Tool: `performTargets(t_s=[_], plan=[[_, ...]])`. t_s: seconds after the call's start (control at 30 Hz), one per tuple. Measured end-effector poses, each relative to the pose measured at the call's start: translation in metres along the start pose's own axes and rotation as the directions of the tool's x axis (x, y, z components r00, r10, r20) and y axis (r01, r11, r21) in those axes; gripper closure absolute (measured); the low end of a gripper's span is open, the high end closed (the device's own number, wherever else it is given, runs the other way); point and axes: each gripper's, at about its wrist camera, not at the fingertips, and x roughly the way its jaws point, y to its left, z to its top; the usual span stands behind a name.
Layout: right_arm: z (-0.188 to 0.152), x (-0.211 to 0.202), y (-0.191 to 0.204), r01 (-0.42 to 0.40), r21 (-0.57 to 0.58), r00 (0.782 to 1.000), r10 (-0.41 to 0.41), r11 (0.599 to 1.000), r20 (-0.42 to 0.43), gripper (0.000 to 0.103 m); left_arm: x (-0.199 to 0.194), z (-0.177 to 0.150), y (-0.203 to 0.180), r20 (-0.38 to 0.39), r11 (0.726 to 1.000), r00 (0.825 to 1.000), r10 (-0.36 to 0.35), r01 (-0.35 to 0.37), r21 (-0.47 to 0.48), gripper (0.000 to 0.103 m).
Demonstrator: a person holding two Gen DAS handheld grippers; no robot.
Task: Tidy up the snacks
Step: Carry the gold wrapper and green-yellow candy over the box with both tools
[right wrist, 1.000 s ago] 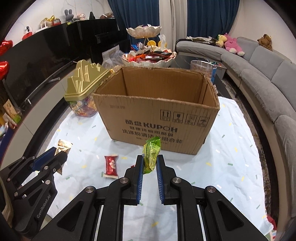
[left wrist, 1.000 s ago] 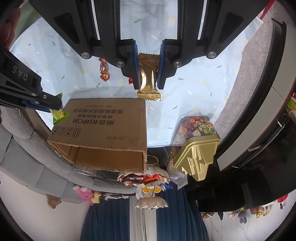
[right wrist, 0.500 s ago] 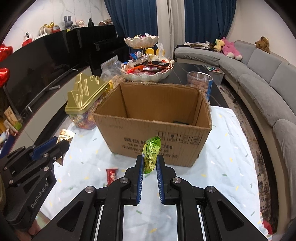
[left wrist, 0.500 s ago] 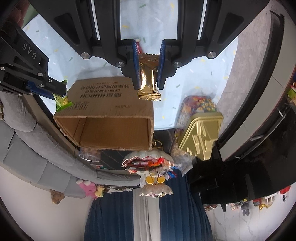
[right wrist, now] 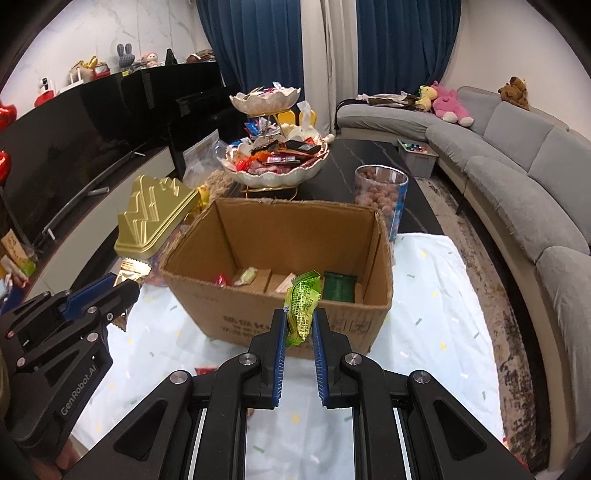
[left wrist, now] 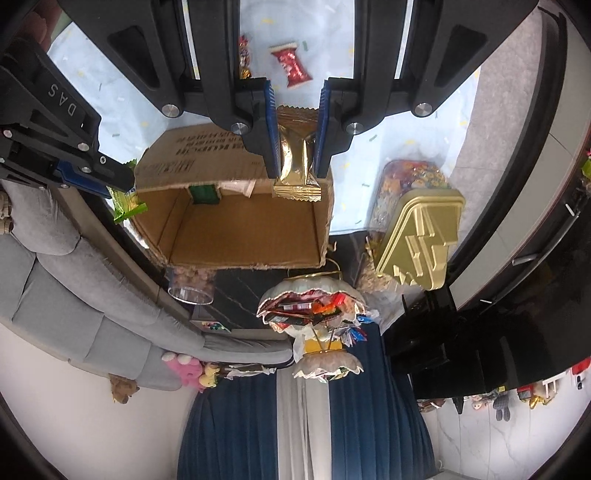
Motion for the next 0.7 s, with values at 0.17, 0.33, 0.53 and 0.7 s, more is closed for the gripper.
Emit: performTargets(t_s=[0.17, 0.33, 0.53, 0.7], plan=[[0.011, 0.002, -0.002, 0.002, -0.009, 1.0, -0.002, 1.0, 0.011, 0.088, 0.007, 0.015, -0.001, 0.008, 1.0, 1.0, -0.009, 0.009, 0.002, 0.084], [0.024, 0.007, -0.005, 0.004, -0.012, 1.0, -0.003, 1.0, 0.02, 0.088, 0.016, 0.031, -0.005, 0.018, 1.0, 1.0, -0.016, 0.016, 0.019, 0.084], [0.036, 0.016, -0.008, 0.005, -0.019, 1.0, -0.005, 1.0, 0.022, 0.088, 0.027, 0.046, -0.008, 0.024, 1.0, 1.0, -0.019, 0.019, 0.025, 0.084], [0.045, 0.027, -0.012, 0.008, -0.023, 1.0, -0.008, 1.0, 0.019, 0.088, 0.04, 0.054, -0.01, 0.017, 0.999, 1.0, -0.02, 0.019, 0.033, 0.084]])
